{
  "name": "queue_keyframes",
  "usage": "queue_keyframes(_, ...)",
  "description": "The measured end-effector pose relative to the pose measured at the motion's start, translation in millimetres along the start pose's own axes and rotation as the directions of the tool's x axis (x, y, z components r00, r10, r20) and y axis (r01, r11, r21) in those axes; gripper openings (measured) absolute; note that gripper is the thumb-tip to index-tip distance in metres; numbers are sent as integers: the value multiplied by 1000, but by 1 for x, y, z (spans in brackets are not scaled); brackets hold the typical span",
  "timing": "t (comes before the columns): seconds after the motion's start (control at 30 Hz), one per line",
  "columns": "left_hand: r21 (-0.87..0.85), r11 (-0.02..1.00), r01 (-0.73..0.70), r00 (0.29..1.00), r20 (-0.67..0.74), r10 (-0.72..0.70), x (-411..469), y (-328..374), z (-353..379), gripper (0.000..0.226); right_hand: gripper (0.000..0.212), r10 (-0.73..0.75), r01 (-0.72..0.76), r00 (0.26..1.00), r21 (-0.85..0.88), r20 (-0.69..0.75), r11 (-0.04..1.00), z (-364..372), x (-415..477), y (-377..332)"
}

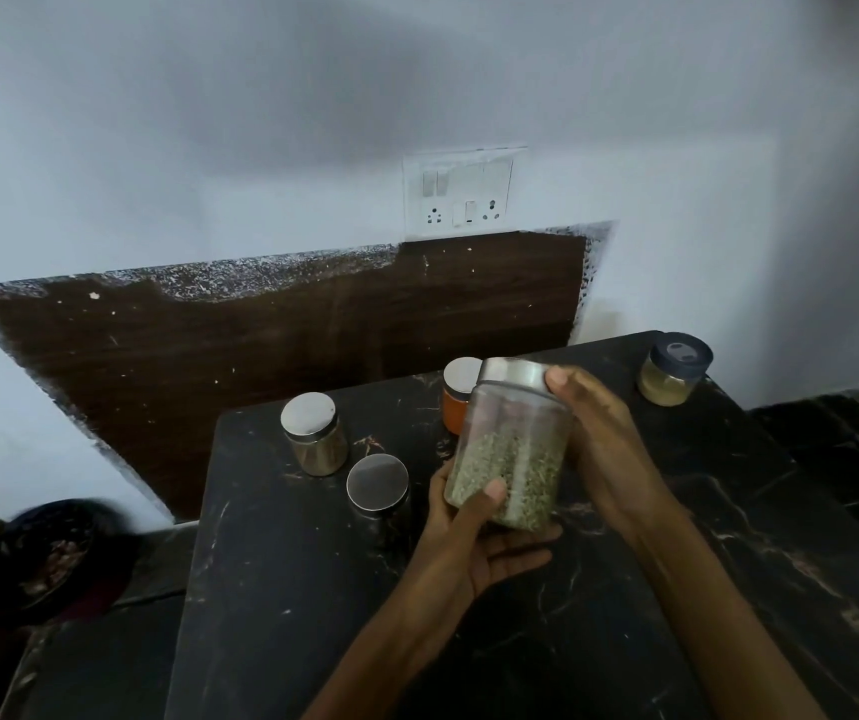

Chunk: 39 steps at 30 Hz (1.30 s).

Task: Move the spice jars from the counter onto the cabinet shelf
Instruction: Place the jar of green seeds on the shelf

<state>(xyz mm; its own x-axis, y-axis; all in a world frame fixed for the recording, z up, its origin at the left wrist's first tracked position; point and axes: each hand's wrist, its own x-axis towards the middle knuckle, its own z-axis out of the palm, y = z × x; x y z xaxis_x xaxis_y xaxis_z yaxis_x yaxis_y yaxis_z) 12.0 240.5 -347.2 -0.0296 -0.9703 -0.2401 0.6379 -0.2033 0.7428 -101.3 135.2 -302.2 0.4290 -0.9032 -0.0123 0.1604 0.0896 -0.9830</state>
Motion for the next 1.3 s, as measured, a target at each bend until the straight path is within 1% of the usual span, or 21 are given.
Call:
queue_keyframes(0.07, -22, 1000, 19, 1000, -14, -20, 0, 0, 0, 69, 35, 15, -15, 1000, 21, 22, 1000, 0, -1, 2)
queue_keyframes(0.13, -51, 997, 58, 998, -15, -59, 0, -1, 0, 86, 40, 47, -55, 996, 108, 69, 993, -1, -2, 4)
queue_keyframes(0.17, -63, 995, 79, 997, 10, -79, -2, 1, 1, 98, 43, 70, -83, 993, 155, 92, 984, -2, -2, 6)
queue_keyframes(0.2, -72, 993, 95, 995, 44, -92, -4, 2, 3, 104, 45, 86, -106, 990, 195, 109, 975, -1, -3, 7)
queue_keyframes(0.33, -107, 983, 150, 982, 130, -136, -9, 4, 6, 99, 52, 115, -147, 987, 332, 113, 932, 1, -5, 14)
queue_keyframes(0.4, -114, 977, 180, 978, 127, -166, -9, 3, 4, 95, 42, 139, -164, 986, 349, 97, 923, 2, -6, 15)
queue_keyframes(0.47, -86, 980, 182, 981, 89, -175, -10, 4, 4, 82, 36, 134, -152, 988, 342, 76, 927, 2, -5, 16)
queue_keyframes(0.53, -54, 986, 155, 988, 29, -154, -9, 4, 3, 79, 39, 112, -118, 993, 290, 40, 950, 3, -5, 16)
queue_keyframes(0.6, -39, 993, 111, 994, -15, -111, -11, 7, 5, 84, 59, 78, -80, 997, 230, 20, 970, 5, -5, 17)
queue_keyframes(0.63, -29, 996, 88, 996, -28, -89, -12, 8, 5, 80, 67, 69, -70, 998, 206, 13, 976, 5, -5, 17)
queue_keyframes(0.67, -12, 997, 74, 996, -41, -74, -12, 9, 5, 73, 68, 68, -68, 998, 195, 7, 978, 5, -5, 18)
queue_keyframes(0.73, 18, 997, 73, 996, -56, -72, -13, 9, 6, 65, 55, 70, -69, 998, 186, 1, 980, 5, -4, 19)
queue_keyframes(0.8, 16, 996, 83, 995, -61, -82, -12, 8, 6, 66, 46, 81, -82, 997, 182, 13, 980, 6, -3, 19)
queue_keyframes(0.9, -43, 991, 125, 992, -20, -126, -14, 12, 7, 72, 55, 124, -133, 991, 220, 55, 966, 4, -3, 18)
queue_keyframes(0.97, -123, 977, 173, 985, 41, -169, -17, 16, 8, 71, 53, 124, -140, 989, 243, 80, 960, 3, -4, 15)
queue_keyframes(1.07, -239, 946, 217, 973, 131, -190, -18, 18, 9, 74, 49, 104, -127, 988, 219, 111, 967, 5, -5, 15)
queue_keyframes(1.13, -297, 927, 229, 970, 153, -191, -18, 18, 10, 75, 53, 100, -116, 990, 179, 98, 977, 7, -5, 15)
queue_keyframes(1.2, -327, 916, 232, 970, 151, -192, -18, 17, 10, 74, 63, 89, -102, 992, 160, 88, 982, 9, -5, 15)
queue_keyframes(1.3, -356, 905, 234, 969, 159, -188, -18, 16, 10, 70, 60, 60, -70, 995, 138, 75, 988, 10, -5, 15)
